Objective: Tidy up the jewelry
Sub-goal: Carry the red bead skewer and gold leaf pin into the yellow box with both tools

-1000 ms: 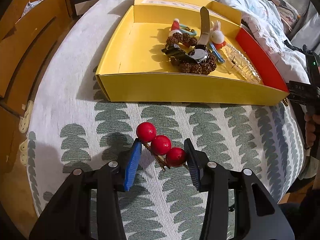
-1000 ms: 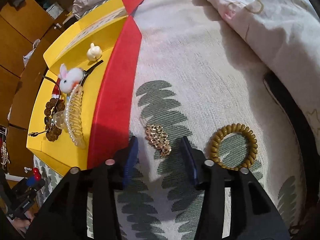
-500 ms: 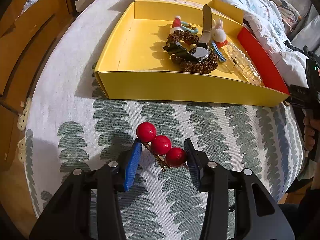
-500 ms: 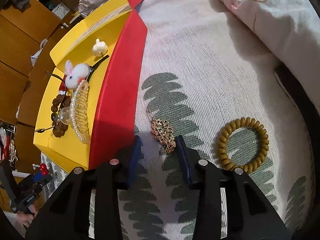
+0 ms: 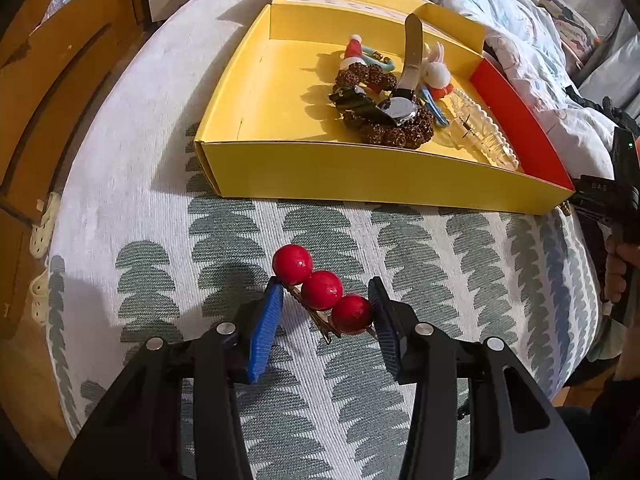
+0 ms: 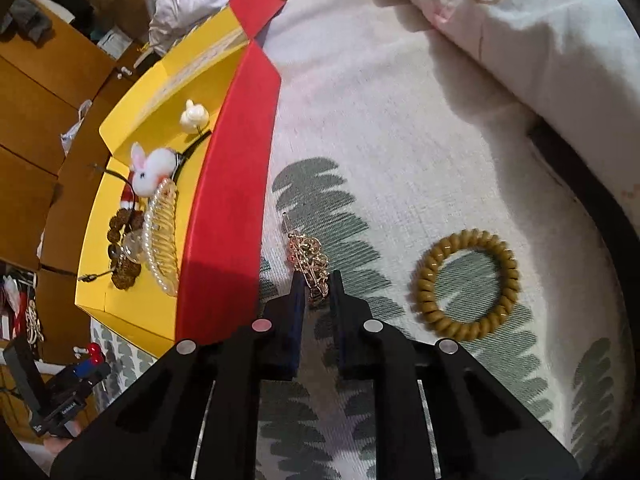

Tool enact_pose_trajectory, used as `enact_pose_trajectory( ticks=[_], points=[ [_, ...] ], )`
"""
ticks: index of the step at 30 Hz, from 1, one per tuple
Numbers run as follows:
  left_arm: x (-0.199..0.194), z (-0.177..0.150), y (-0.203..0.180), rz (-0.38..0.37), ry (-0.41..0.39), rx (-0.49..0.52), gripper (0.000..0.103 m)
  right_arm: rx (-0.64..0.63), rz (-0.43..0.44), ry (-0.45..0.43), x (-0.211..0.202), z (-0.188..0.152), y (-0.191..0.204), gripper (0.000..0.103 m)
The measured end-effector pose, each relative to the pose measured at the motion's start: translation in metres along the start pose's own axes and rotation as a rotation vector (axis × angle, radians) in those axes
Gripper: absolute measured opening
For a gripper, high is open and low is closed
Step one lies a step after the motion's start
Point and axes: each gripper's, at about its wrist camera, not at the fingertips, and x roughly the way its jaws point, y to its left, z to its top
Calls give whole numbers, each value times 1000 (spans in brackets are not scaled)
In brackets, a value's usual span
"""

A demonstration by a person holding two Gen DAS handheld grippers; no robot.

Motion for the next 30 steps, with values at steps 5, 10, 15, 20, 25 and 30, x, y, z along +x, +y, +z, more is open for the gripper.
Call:
enact_pose_trajectory(
  ticks=[5, 10, 15, 20, 25, 30],
  points=[
    [-6, 1, 0, 7, -21, 2, 45, 8, 18, -73, -34, 0, 0, 13],
    [-23, 4, -5, -9, -63, 9, 45, -30, 58, -155, -66, 0, 26, 13],
    [-49, 21, -14, -76, -126, 7, 45, -122, 161, -154, -72, 0, 76, 14],
    [-64, 58, -31, -105, -174, 11, 45, -201, 183, -100, -45, 4, 129, 14],
    [-42, 97, -43, -121, -137, 16, 45, -212, 133, -77, -15, 14, 153, 14],
    [-2, 133, -40, -76, -91, -10, 45, -184, 88, -91, 12, 25, 157, 14]
  ],
)
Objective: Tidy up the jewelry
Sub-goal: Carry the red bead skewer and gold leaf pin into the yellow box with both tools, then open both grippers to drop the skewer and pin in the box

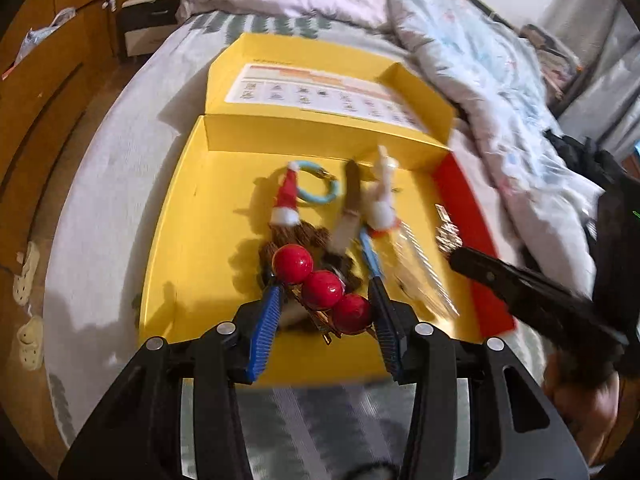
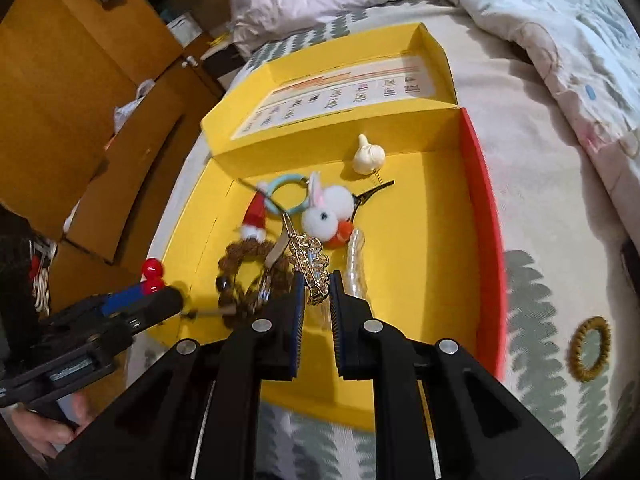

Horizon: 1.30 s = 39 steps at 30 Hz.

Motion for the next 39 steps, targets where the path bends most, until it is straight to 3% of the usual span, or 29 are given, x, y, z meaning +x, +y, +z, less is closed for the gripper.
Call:
enact_pose_trajectory(
  ticks=[11, 18, 21, 25, 28, 36, 39],
  points=[
    [44, 45, 29, 57, 2, -25, 45, 69, -111, 18, 41, 19, -27, 14],
    [76, 50, 40, 68, 55, -17, 45, 66, -188, 29, 54, 23, -33, 14],
    [86, 48, 46, 55, 76, -41, 45, 79, -167, 37, 56, 22, -36, 14],
    [79, 47, 45, 56, 68, -35, 45, 77, -157, 23, 51, 23, -35, 14],
    [69, 49, 45, 71, 40, -32, 64, 60, -154, 4, 42, 24, -29, 18],
    [42, 46, 40, 61, 11, -47, 65, 48, -151, -59, -6, 24, -28, 23],
    [17, 35, 29, 73, -31, -17, 71, 58, -169, -74, -26, 21, -35, 24]
  ],
)
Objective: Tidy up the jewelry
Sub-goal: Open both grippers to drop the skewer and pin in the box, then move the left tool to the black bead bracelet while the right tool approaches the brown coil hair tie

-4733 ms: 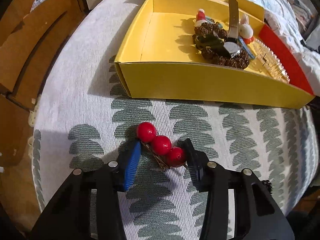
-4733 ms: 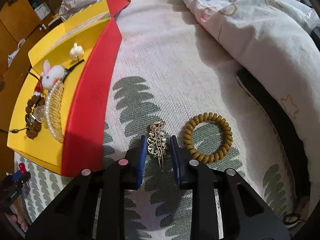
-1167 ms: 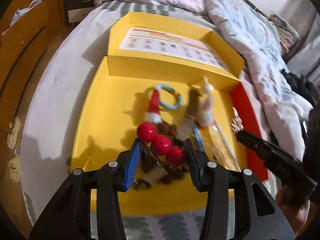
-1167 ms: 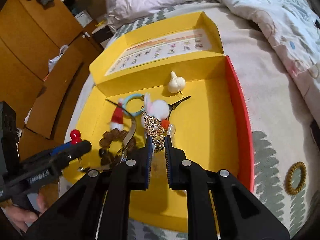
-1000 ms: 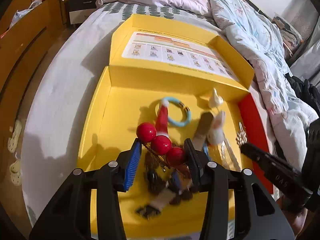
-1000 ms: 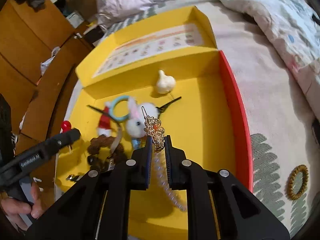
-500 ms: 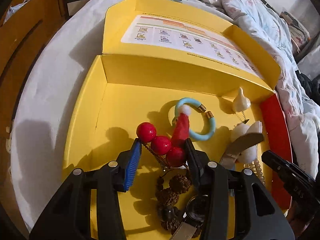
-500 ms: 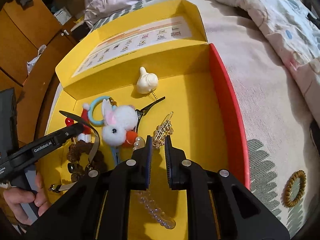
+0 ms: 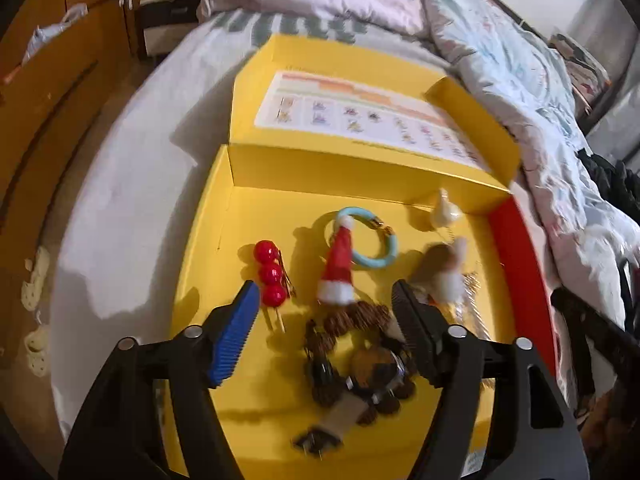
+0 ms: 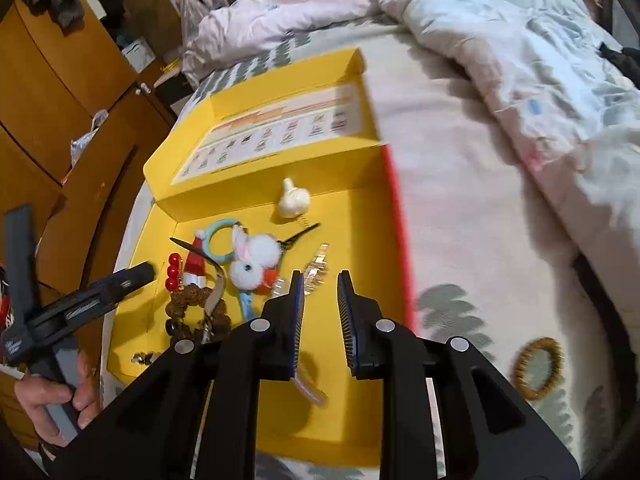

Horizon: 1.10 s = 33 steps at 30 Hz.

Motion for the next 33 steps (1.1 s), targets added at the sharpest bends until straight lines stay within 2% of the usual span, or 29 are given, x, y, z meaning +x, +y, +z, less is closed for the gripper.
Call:
enact_pose_trajectory(
  ticks=[2, 5, 7, 9, 11, 13, 16, 18, 21, 26, 29, 33],
  points=[
    [-19, -11, -10, 6, -28, 27, 78, 7, -22, -10, -15, -4, -11, 30],
    [-44, -36, -22, 38, -53, 58, 82, -6, -80, -29, -38, -16, -30, 49],
    [-53, -54, -32, 32, -53, 107, 85, -11, -123, -35, -50, -26, -46, 65],
    [-58, -79, -46, 56, -36, 184, 86, 8, -165, -34, -60, -39, -70, 70],
    [-62, -113, -55, 80, -24, 257, 86, 40, -180, -7, -62, -53, -92, 70],
    [-60, -135, -57, 81, -4, 286, 86, 57, -192, 40, -59, -70, -115, 70],
    [-50, -170, -57, 84, 64, 295, 86, 52, -265, 93, -53, -85, -133, 70],
    [-49, -183, -57, 98, 70, 292, 86, 97, -256, 117, -48, -90, -148, 70],
    [-45, -193, -56, 136, 82, 297, 86, 161, -226, 134, -41, -90, -161, 70],
    [-35, -195, -53, 137, 109, 289, 86, 176, -225, 107, -33, -81, -156, 70],
    [-28, -196, -55, 131, 143, 295, 86, 175, -242, 70, -31, -75, -153, 66],
    [-22, -203, -58, 128, 162, 308, 86, 176, -243, 81, -22, -70, -150, 63]
  ],
)
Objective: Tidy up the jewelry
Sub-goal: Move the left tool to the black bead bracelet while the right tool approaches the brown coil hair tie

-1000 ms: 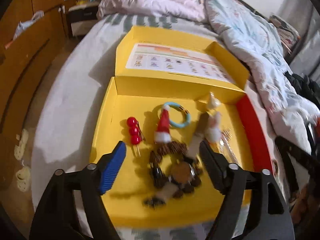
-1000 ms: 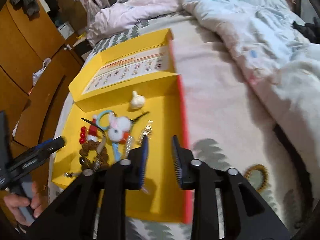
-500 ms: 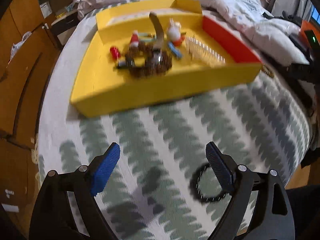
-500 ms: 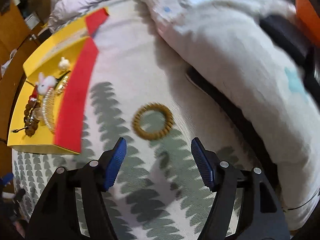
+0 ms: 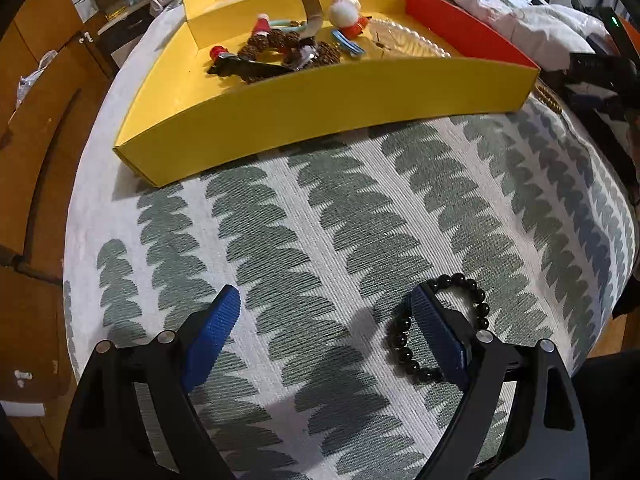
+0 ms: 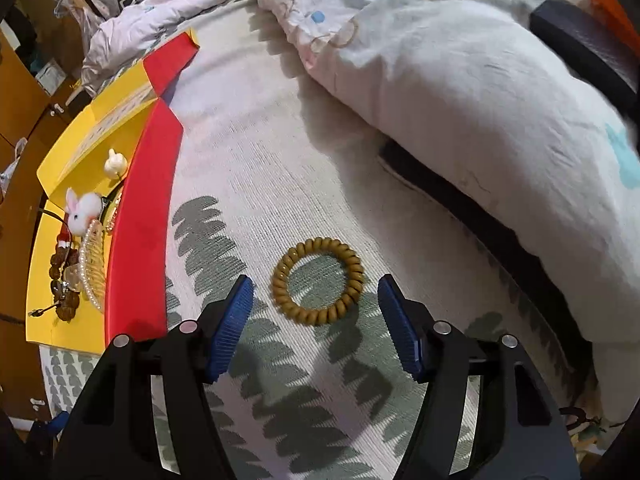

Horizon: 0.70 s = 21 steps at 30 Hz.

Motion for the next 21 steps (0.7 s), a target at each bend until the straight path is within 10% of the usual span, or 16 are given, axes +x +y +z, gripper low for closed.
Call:
enact_pose_trajectory(
  ticks=[5, 21],
  points=[
    [6, -3, -11, 23, 19, 41, 86, -23, -47, 31, 15, 1, 7, 46],
    [16, -21, -27, 25, 40, 88, 81, -38, -43, 35, 20, 0, 2, 45]
  ],
)
